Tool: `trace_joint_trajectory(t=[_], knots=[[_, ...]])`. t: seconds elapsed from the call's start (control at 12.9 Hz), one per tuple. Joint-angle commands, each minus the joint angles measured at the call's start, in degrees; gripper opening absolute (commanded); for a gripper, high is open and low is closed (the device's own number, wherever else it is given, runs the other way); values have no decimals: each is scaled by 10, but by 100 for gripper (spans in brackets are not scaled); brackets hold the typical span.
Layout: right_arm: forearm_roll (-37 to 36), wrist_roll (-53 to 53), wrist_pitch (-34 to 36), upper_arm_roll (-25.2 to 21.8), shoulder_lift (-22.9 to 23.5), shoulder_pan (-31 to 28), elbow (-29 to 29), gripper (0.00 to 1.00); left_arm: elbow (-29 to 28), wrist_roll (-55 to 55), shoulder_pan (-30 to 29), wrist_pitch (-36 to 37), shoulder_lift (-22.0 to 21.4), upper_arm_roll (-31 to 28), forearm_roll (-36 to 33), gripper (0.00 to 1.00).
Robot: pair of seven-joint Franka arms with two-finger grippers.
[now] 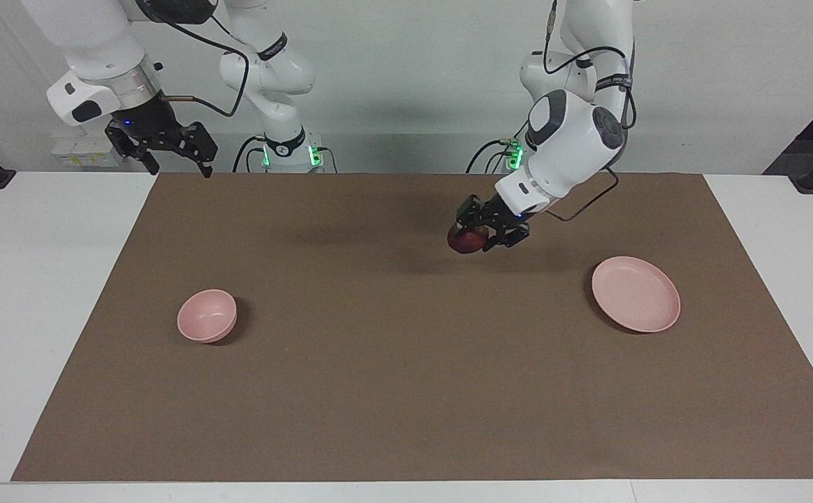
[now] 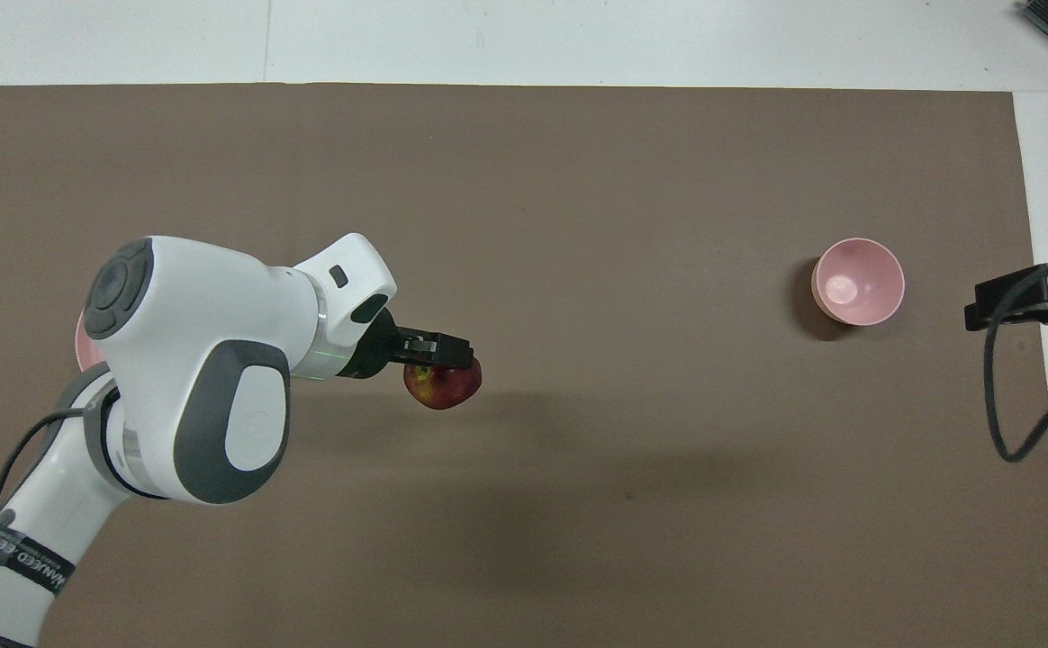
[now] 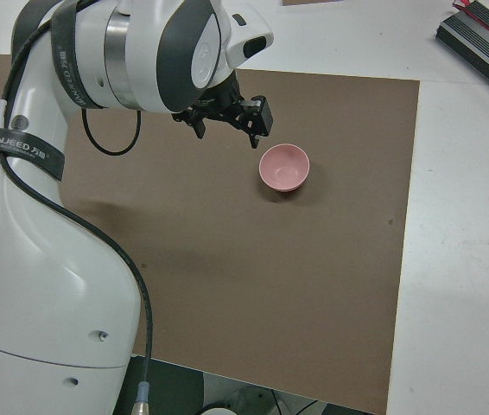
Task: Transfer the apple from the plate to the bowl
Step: 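Lift the apple with the left gripper and carry it toward the table center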
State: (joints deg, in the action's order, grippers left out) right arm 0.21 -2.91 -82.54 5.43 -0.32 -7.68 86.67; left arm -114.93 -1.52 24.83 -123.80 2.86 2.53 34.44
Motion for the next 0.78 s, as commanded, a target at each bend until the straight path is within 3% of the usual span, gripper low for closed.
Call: trace_joint_trajectory(t=[0.0, 0.23, 0.47, 0.7], knots=[[8, -7, 8, 3, 2, -2, -8, 100, 1, 53, 19, -1, -11, -1, 9, 0], [8, -8, 9, 3, 2, -2, -8, 100, 3, 68, 28, -5, -10, 11, 4, 0], [8, -8, 8, 3, 2, -2, -9, 100, 5, 92, 48, -54, 0, 15, 4, 0], [8, -8, 8, 3, 2, -2, -8, 100, 72, 128, 48, -61, 42, 26, 16, 0]])
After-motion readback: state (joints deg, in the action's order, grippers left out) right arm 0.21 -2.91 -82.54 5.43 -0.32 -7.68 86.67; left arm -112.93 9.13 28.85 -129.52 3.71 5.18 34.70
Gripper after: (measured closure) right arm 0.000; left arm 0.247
